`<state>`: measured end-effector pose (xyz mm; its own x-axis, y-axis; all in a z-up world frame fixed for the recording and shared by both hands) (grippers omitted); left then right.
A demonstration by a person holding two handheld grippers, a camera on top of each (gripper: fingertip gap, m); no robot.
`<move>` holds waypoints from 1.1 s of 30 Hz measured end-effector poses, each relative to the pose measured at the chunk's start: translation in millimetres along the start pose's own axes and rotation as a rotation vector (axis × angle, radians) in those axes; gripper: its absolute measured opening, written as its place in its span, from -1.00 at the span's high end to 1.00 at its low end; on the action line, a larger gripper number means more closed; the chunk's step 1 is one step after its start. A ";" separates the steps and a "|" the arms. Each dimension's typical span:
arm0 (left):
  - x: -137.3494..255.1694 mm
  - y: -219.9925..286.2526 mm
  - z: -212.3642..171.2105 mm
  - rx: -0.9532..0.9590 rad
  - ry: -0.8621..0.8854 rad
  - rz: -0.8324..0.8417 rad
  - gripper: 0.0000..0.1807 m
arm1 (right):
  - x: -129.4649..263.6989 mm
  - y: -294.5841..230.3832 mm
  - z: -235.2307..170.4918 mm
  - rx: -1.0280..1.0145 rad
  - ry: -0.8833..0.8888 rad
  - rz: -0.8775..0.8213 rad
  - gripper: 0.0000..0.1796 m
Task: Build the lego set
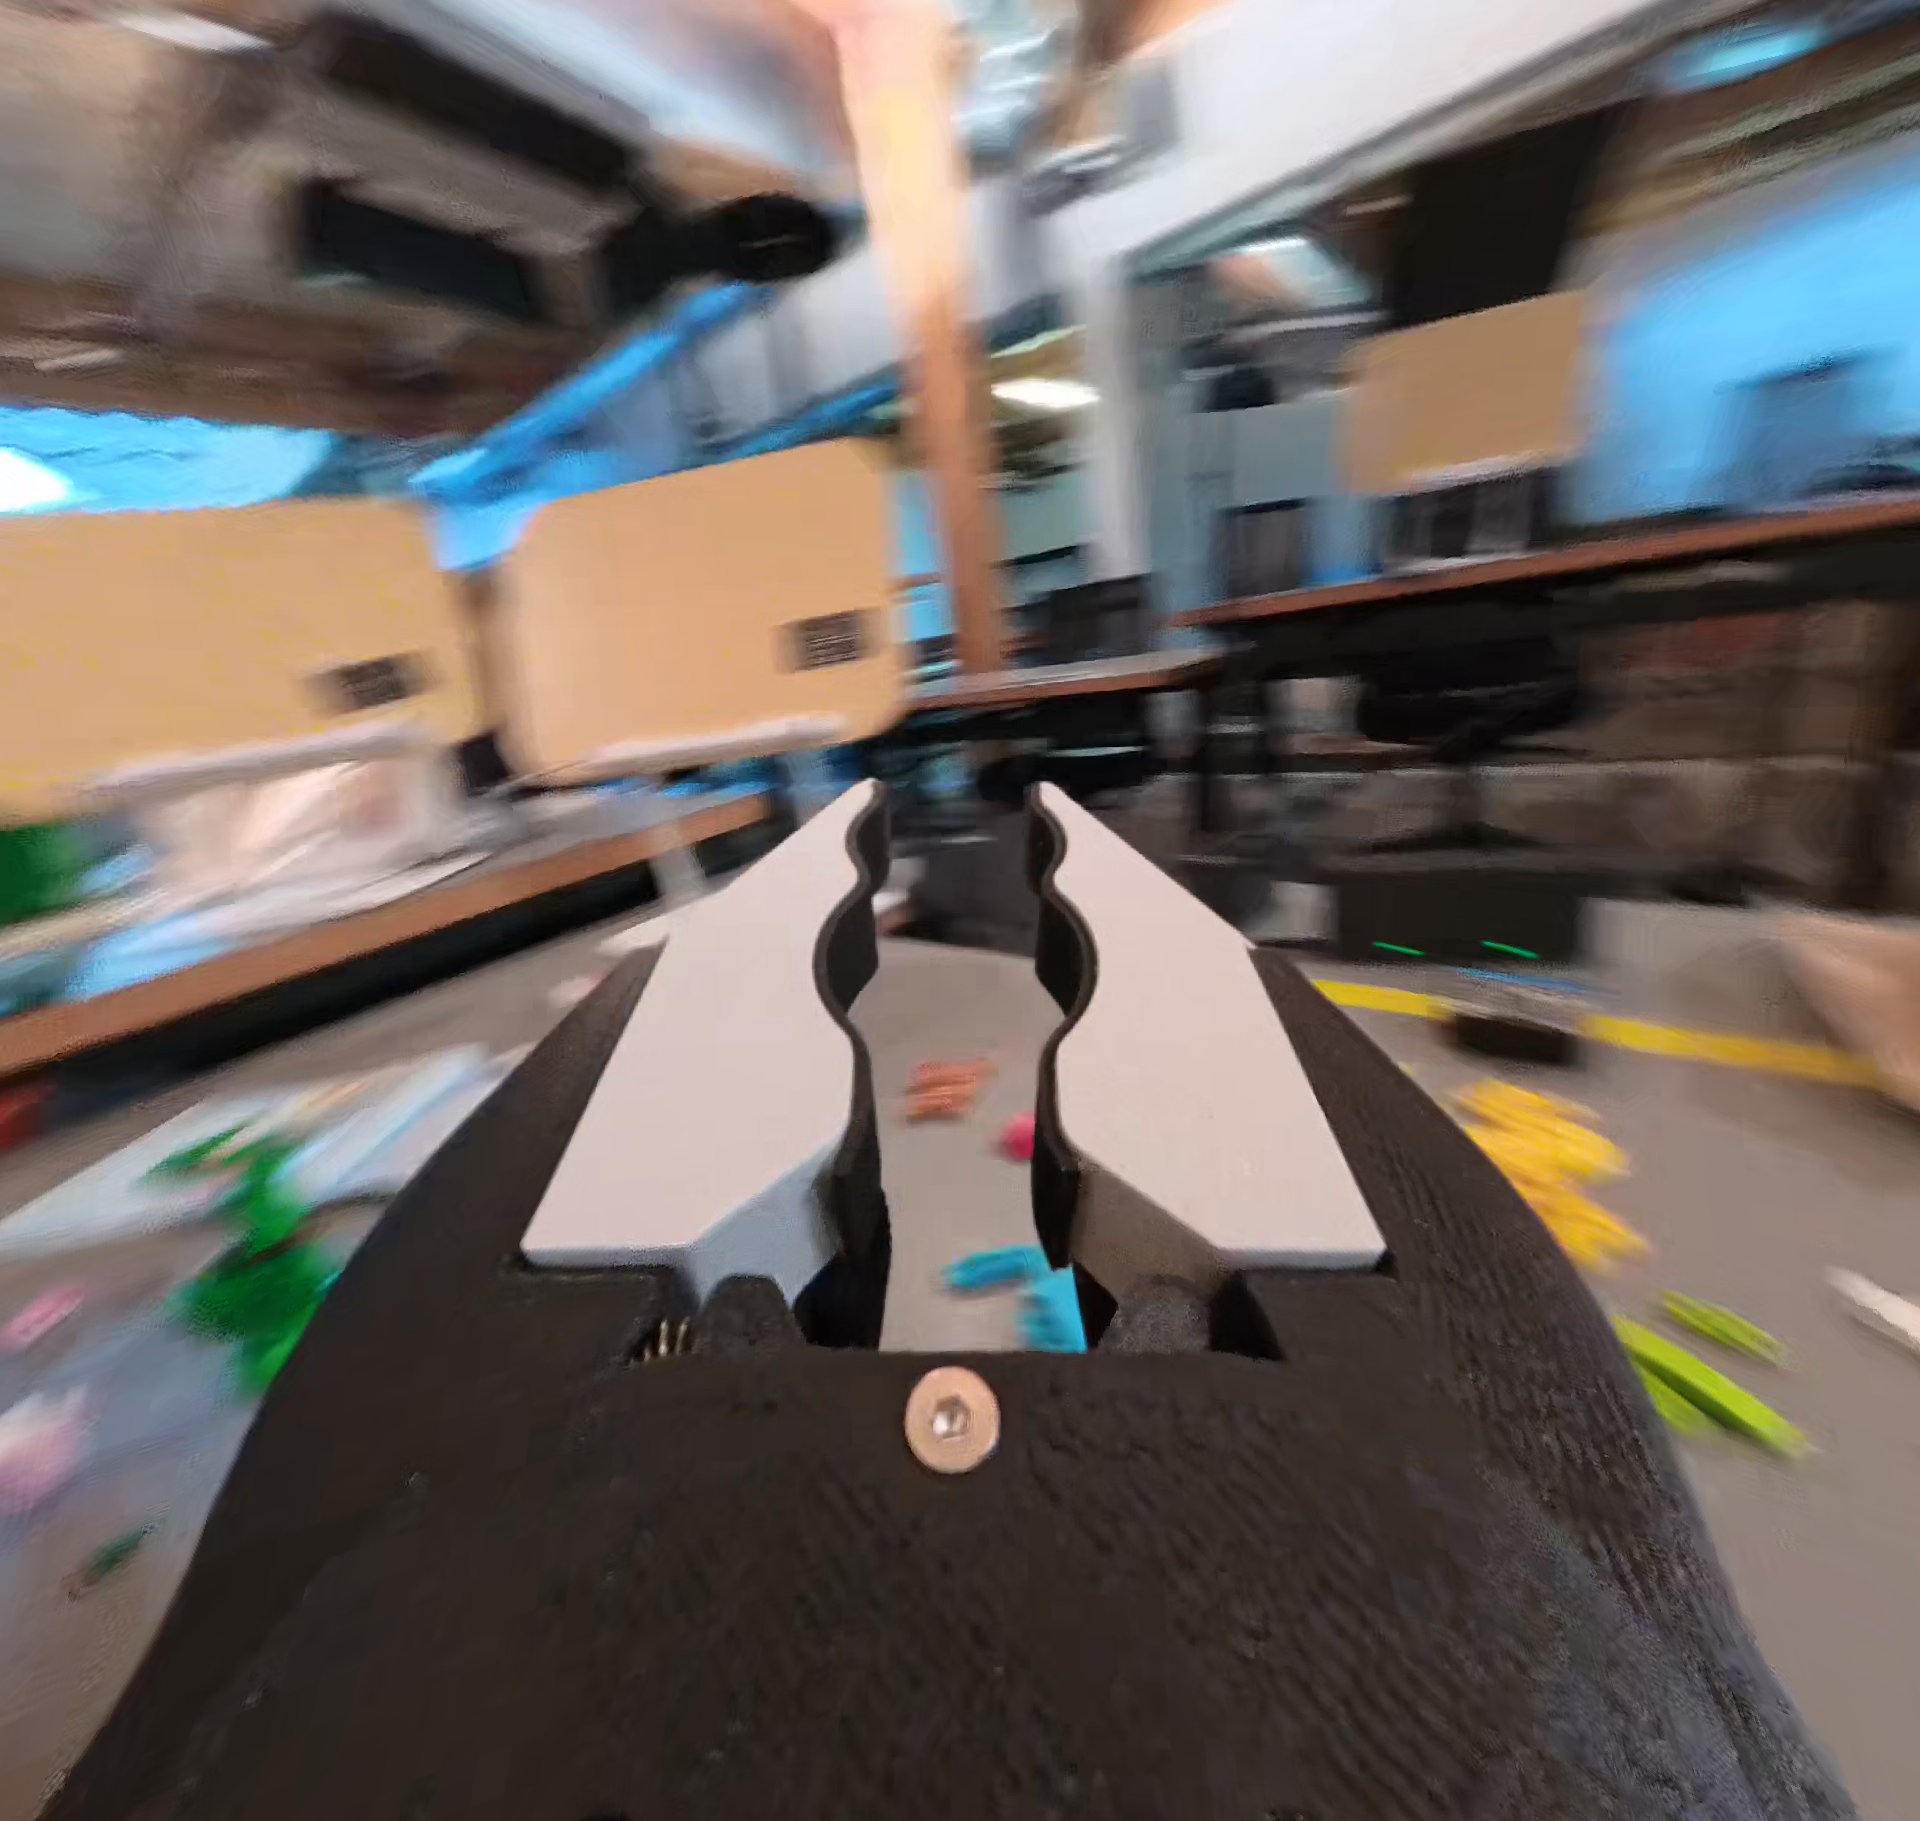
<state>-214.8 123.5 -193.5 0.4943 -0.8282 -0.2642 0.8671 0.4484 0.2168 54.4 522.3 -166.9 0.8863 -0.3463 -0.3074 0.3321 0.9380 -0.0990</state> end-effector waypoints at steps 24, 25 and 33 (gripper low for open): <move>-39.9 -32.0 -14.2 -0.120 0.110 0.039 1.00 | 20.2 35.2 -13.4 0.219 0.057 -0.265 0.80; -39.3 -32.8 -13.8 -0.114 0.113 0.041 1.00 | 19.3 34.9 -15.4 0.218 0.052 -0.259 0.80; -35.7 -38.6 -12.9 -0.012 0.138 0.028 1.00 | 23.1 32.0 -12.6 0.051 0.146 -0.137 0.76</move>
Point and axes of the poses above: each gripper's, where its closed fingertips meet, x back along the fingers, z out of its top, y = z × x across the jaws, the point moved 7 cm from there along x, back along the fingers, and after that the axes turned 5 degrees about x, right-handed, at the moved point
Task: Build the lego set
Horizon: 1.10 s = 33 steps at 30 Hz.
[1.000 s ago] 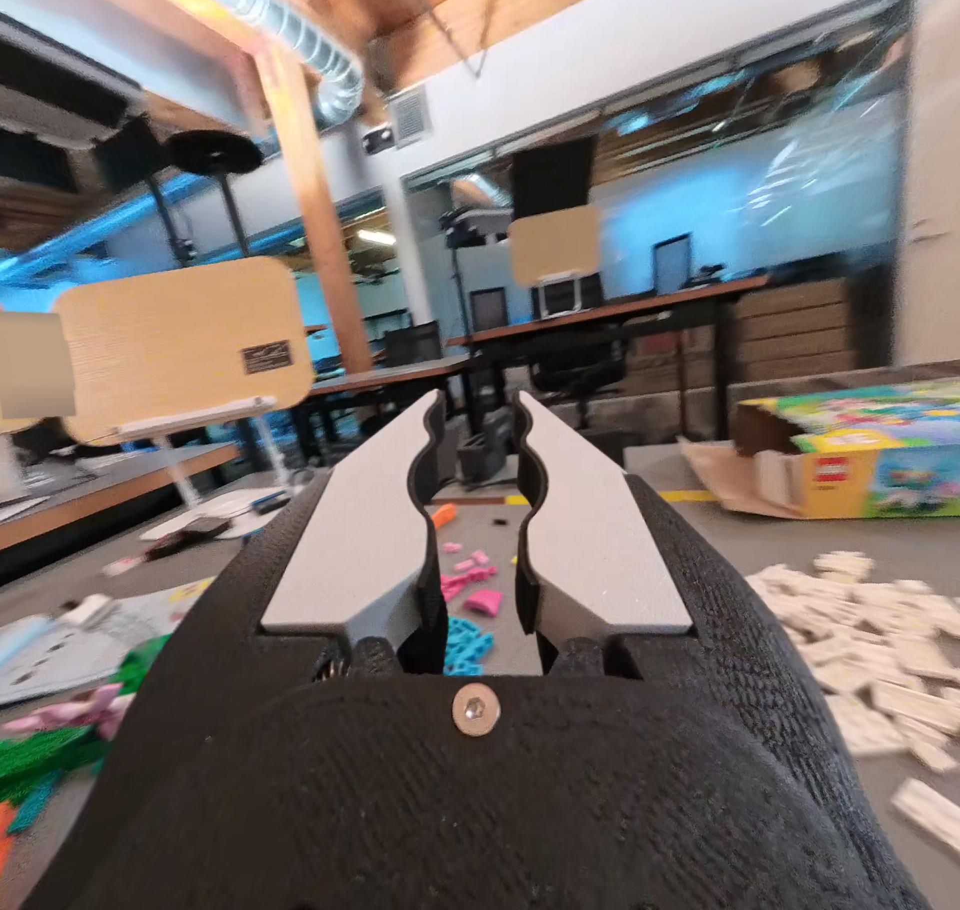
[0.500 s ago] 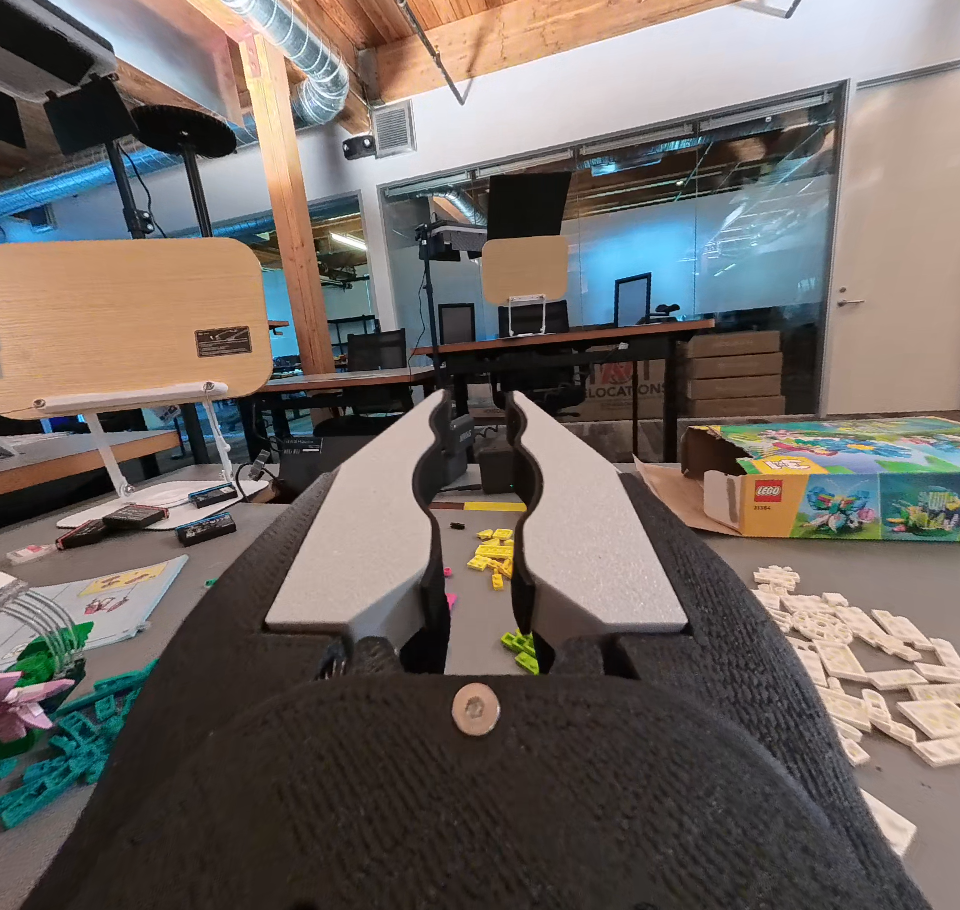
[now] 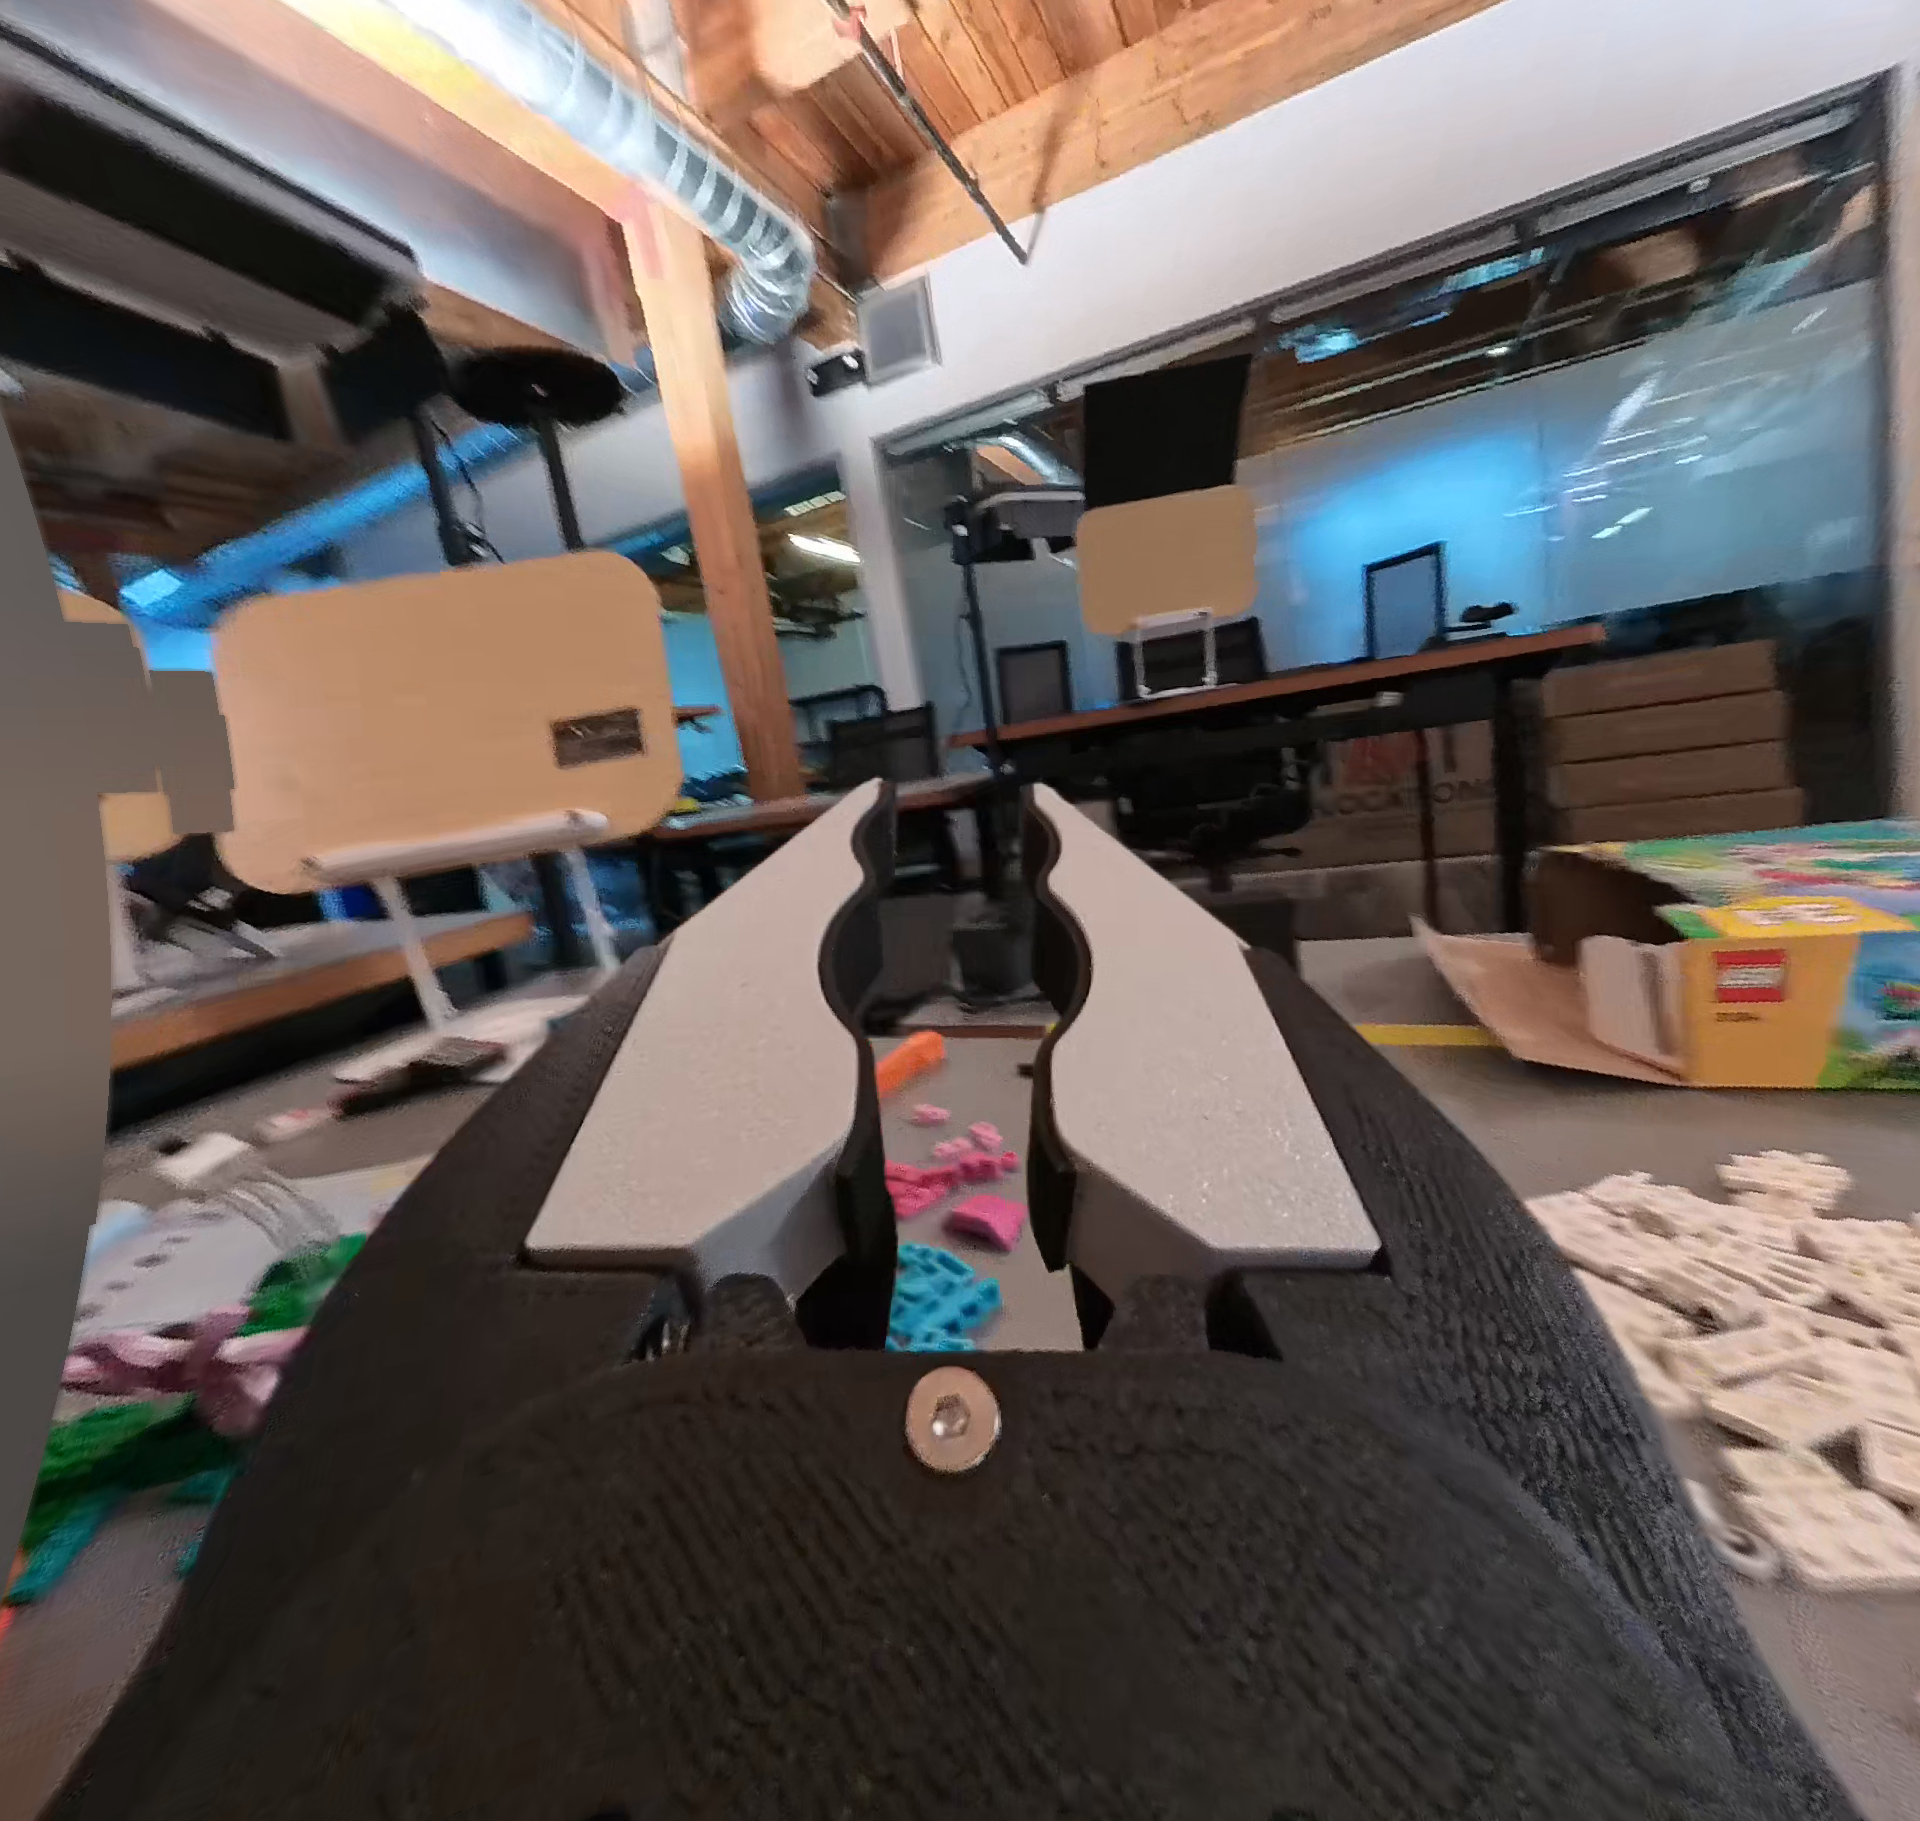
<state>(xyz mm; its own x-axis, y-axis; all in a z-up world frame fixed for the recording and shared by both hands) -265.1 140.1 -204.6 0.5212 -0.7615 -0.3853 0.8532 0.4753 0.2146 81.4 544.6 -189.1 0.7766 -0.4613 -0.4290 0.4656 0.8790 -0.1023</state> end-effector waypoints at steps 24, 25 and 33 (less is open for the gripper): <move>-1.5 0.6 -2.2 0.045 -0.011 -0.033 1.00 | -0.8 3.3 -16.3 -0.118 -0.042 0.046 0.83; -1.6 0.6 -2.1 0.043 -0.011 -0.032 1.00 | -1.1 2.9 -17.2 -0.114 -0.045 0.047 0.83; -2.8 2.7 0.3 -0.023 -0.001 -0.028 1.00 | -3.5 -1.7 -22.3 -0.038 -0.067 0.066 0.83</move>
<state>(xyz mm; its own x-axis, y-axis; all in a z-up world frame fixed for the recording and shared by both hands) -264.2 143.4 -202.6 0.4971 -0.7749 -0.3904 0.8668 0.4641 0.1827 68.5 547.3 -207.4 0.8324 -0.4080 -0.3750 0.3970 0.9112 -0.1103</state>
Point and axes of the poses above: each gripper's, where its closed fingertips meet, x back along the fingers, z out of its top, y = z × x across the jaws, the point moved 7 cm from there along x, back along the fingers, and after that the axes turned 5 degrees about x, right-handed, at the moved point
